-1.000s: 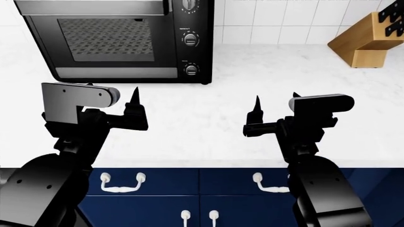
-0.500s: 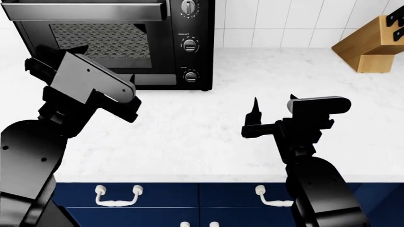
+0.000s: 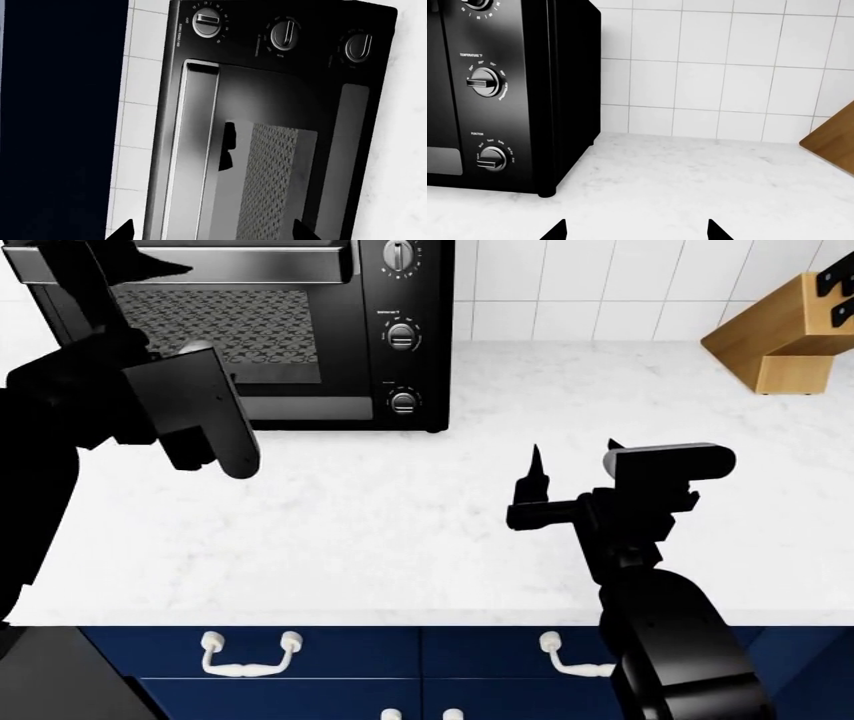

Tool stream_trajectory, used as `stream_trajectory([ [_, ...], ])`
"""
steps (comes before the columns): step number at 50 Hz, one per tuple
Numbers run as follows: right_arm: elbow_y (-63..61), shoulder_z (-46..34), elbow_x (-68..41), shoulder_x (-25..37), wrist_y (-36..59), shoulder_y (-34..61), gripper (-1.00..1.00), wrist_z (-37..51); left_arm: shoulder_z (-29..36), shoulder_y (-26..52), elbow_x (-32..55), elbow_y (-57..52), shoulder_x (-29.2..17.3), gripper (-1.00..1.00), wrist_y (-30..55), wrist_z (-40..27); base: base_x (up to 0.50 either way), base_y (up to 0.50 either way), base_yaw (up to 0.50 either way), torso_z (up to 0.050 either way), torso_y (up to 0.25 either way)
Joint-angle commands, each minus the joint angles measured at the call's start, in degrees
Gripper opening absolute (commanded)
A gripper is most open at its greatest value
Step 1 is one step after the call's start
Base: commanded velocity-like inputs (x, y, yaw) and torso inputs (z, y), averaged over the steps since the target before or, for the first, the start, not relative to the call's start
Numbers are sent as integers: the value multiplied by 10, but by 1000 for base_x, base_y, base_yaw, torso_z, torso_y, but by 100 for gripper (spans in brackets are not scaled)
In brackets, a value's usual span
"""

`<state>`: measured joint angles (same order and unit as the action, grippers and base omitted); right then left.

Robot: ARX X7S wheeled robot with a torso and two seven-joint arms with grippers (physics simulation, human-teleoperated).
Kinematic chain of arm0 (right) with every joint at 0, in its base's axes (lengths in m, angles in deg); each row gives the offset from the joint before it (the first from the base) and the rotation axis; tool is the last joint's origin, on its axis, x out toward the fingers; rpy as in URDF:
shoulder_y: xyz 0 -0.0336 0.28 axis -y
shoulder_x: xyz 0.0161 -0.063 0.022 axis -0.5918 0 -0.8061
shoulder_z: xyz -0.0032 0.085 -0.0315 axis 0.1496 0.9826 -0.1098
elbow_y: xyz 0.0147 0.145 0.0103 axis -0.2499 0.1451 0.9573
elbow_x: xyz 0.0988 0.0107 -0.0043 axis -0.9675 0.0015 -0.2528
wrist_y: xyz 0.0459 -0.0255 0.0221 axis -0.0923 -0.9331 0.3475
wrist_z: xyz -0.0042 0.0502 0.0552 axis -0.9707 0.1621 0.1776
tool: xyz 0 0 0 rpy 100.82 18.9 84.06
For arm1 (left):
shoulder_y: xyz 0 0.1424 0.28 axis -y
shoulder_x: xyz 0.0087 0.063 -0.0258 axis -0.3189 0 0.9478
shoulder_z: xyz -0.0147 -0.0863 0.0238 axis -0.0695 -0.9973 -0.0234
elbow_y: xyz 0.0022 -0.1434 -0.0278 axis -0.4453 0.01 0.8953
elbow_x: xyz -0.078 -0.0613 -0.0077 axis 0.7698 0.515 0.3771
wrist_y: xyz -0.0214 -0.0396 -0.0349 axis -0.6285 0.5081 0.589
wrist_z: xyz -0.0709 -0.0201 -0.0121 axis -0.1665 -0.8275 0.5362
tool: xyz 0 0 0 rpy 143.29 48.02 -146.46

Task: Open the toaster oven door.

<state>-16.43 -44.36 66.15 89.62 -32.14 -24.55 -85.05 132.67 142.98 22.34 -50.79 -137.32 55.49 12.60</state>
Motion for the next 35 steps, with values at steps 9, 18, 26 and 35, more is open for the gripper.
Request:
stream_trajectory([
  [9,-1,-2,-9,5,10,14,100,5,62,89,-33,203,52,100,-174,10,0,0,0,0,0],
  [18,3,-5,-12,7,10,16,100,6,72,114,-38,281,89,100,-218,2,0,0,0,0,0],
  [26,7,-7,-11,9,10,21,100,10,85,128,-44,359,121,100,-261,-12,0,0,0,0,0],
  [35,16,-11,-11,11,7,25,100,12,97,138,-48,441,152,100,-306,-30,0,0,0,0,0],
])
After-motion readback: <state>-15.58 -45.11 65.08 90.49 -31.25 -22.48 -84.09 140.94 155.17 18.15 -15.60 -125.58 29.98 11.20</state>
